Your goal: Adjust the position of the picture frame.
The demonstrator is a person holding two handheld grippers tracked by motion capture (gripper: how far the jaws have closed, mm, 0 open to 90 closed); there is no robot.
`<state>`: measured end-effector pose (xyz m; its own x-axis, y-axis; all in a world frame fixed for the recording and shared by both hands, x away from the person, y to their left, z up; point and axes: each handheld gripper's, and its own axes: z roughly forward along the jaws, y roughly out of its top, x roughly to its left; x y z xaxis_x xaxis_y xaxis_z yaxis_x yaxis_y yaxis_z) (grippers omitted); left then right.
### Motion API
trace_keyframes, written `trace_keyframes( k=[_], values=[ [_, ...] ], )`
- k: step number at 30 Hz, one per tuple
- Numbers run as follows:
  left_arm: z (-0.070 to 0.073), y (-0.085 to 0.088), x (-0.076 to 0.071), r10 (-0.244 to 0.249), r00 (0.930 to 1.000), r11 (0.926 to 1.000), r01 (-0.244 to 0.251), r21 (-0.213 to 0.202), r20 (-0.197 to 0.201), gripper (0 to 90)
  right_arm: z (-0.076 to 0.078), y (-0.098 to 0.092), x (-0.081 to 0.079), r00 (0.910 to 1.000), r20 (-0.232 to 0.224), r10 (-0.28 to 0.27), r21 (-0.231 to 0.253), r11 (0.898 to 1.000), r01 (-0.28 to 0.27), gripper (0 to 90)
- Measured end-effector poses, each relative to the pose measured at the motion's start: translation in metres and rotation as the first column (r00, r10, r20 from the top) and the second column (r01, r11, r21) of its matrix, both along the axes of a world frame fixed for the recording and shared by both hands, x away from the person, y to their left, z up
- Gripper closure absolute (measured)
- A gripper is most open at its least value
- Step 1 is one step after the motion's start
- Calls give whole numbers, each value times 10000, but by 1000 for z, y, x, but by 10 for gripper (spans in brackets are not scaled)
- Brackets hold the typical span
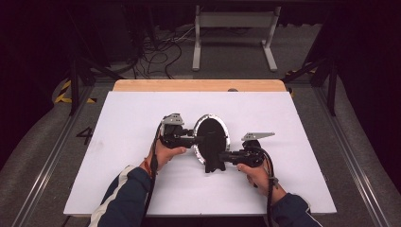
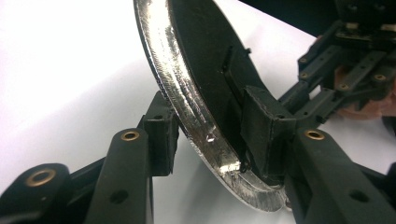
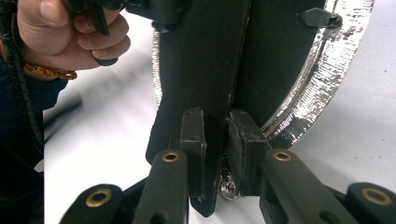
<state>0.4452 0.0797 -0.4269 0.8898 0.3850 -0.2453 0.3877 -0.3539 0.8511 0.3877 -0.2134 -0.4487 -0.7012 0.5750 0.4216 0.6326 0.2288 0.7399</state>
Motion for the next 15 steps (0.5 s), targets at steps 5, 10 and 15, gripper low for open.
trace_keyframes(
  k=[5,10,15],
  values=[
    [1,-6,-5,-682,9976,9968,677,423,103,569,0,-2,0,10000,32,72,171,9998,-72,753],
    [8,-7,-10,-1045,9920,9913,982,878,702,572,0,-1,0,9997,53,230,279,9993,-231,747],
    [15,-14,-18,-1214,9815,9876,1046,1167,1483,576,5,-3,1,9989,87,467,513,9976,-471,725]
  ],
)
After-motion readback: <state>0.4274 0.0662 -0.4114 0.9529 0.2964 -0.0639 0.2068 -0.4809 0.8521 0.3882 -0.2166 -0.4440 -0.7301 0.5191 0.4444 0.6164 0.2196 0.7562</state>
